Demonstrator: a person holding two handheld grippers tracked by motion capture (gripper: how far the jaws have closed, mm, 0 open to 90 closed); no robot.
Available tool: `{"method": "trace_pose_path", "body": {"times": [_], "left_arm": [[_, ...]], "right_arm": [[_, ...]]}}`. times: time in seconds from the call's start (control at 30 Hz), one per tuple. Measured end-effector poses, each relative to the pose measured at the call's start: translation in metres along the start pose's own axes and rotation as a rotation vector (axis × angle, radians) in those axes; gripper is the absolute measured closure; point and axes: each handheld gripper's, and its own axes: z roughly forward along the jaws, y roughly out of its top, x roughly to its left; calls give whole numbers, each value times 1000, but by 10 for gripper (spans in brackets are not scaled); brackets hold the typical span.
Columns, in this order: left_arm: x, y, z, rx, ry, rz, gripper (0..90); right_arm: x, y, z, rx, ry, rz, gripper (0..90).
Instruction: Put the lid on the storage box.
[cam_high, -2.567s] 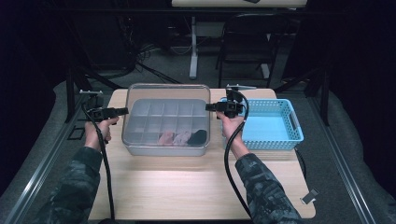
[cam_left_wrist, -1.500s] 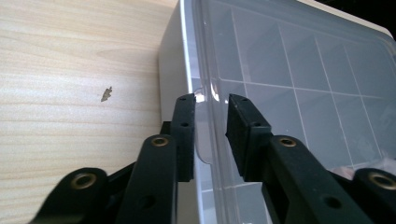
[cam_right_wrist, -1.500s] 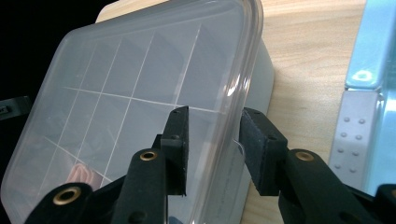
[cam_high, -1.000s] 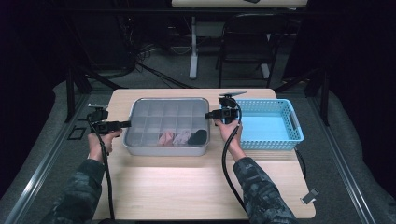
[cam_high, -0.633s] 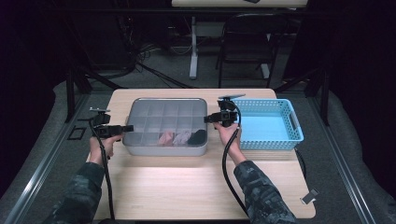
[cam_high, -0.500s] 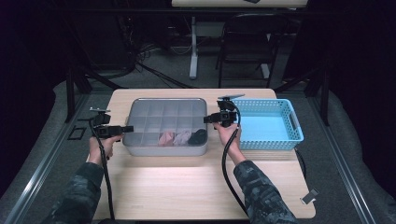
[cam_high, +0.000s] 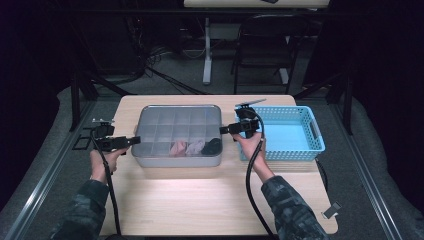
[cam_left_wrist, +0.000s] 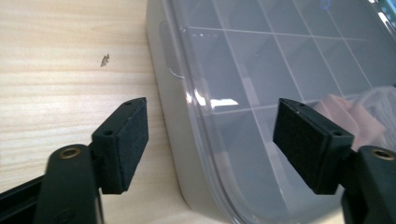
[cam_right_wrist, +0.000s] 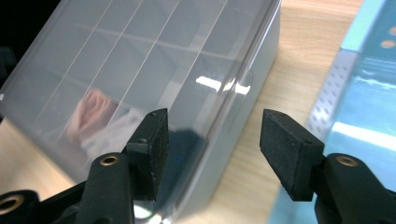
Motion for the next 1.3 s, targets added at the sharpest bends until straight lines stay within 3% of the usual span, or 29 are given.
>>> {"method": "trace_pose_path", "body": {"times": [0.17,0.4,0.6,0.77,0.93,1.13,1.3], "left_arm": [[-18,-9,-13,-12,43,89,179],[-45,-26,-27,-30,59,189,141],[-67,-44,-34,-23,65,264,95],[-82,-61,-34,2,59,298,53],[-90,-81,-31,39,52,312,21],[-89,-106,-22,114,34,289,1],[-86,-120,-19,118,35,264,0]], "right_arm": [[-2,-18,-26,16,-9,-61,327],[-6,-50,-62,27,-20,-133,231],[-18,-83,-89,25,-43,-161,168],[-29,-109,-110,17,-64,-169,141],[-40,-132,-125,27,-108,-166,122],[-57,-164,-137,52,-167,-141,70],[-68,-189,-143,87,-222,-122,27]]}}
